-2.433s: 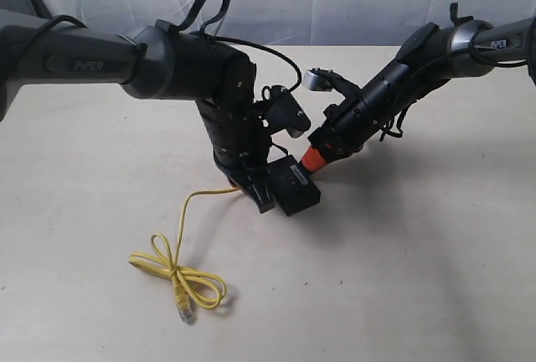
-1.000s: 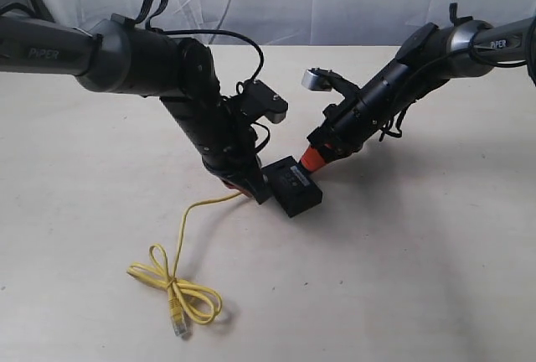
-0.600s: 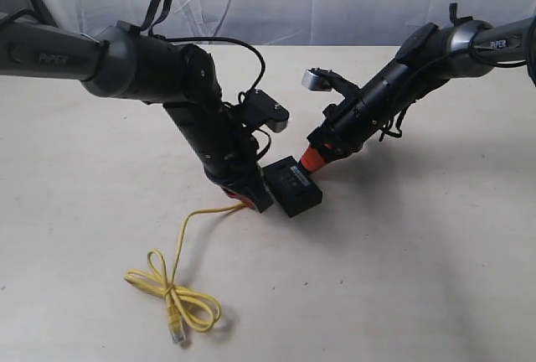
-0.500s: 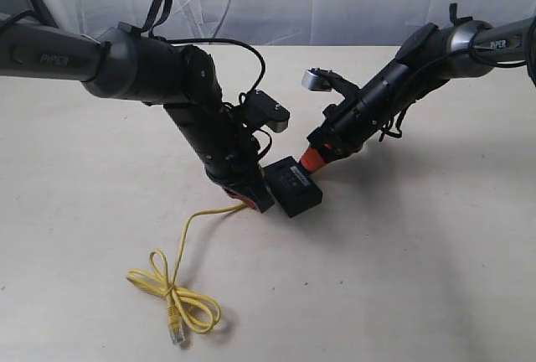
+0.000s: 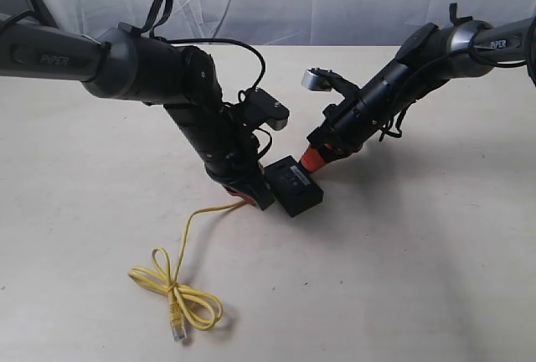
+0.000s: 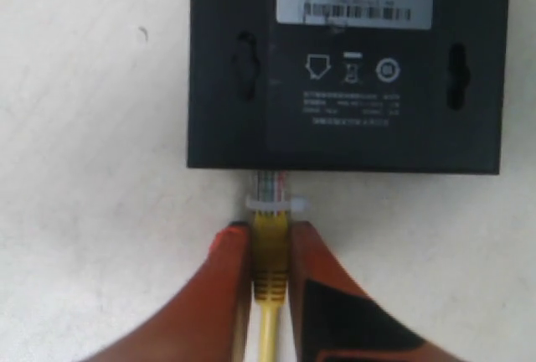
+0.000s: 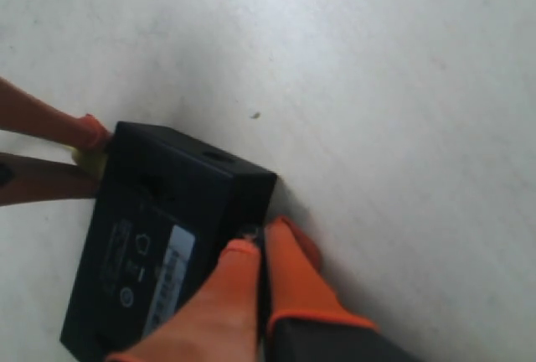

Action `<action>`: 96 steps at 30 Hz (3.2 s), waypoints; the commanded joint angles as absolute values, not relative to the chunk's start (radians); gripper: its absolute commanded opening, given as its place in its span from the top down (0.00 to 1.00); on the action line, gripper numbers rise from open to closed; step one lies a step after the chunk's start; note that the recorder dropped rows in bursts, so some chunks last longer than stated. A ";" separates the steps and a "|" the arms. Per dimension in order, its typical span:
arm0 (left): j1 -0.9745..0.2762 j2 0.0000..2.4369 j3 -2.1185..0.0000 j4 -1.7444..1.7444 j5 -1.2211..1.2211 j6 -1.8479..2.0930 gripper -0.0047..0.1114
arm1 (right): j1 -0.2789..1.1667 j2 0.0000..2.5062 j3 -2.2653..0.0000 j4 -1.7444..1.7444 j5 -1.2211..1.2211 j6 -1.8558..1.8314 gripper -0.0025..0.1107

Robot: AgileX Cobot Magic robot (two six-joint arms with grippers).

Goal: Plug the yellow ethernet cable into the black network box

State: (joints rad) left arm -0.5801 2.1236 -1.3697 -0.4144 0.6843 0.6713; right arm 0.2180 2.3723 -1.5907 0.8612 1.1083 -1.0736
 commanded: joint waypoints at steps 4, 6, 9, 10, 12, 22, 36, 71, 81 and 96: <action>-0.581 2.111 -1.364 -0.421 0.661 0.662 0.96 | 0.221 2.383 -1.582 0.842 1.092 -1.073 0.99; -0.581 2.111 -1.364 -0.431 0.661 0.662 0.96 | 0.221 2.383 -1.582 0.842 1.092 -1.073 0.99; -0.581 2.111 -1.364 -0.440 0.661 0.662 0.96 | 0.221 2.383 -1.582 0.842 1.092 -1.073 0.99; -0.581 2.111 -1.364 -0.441 0.658 0.662 0.96 | 0.221 2.383 -1.582 0.842 1.092 -1.073 0.99; -0.581 2.111 -1.364 -0.460 0.657 0.666 0.96 | 0.221 2.383 -1.582 0.842 1.092 -1.073 0.99; -0.608 2.111 -1.364 -0.468 0.607 0.654 0.96 | 0.221 2.383 -1.582 0.842 1.131 -1.061 0.99; -0.608 2.108 -1.364 -0.432 0.639 0.635 0.96 | 0.221 2.383 -1.582 0.830 1.128 -1.061 0.99; -0.609 2.110 -1.380 -0.419 0.586 0.633 0.96 | 0.221 2.383 -1.582 0.854 1.154 -1.084 0.99; -0.610 2.110 -1.419 -0.465 0.551 0.648 0.96 | 0.226 2.383 -1.582 0.887 1.196 -1.105 0.99; -0.608 2.112 -1.430 -0.387 0.642 0.644 0.96 | 0.220 2.330 -1.582 0.784 1.155 -1.064 0.99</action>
State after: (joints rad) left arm -0.6004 2.1165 -1.4161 -0.3683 0.6826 0.6497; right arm 0.2176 2.3584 -1.5907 0.8084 1.1244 -1.0780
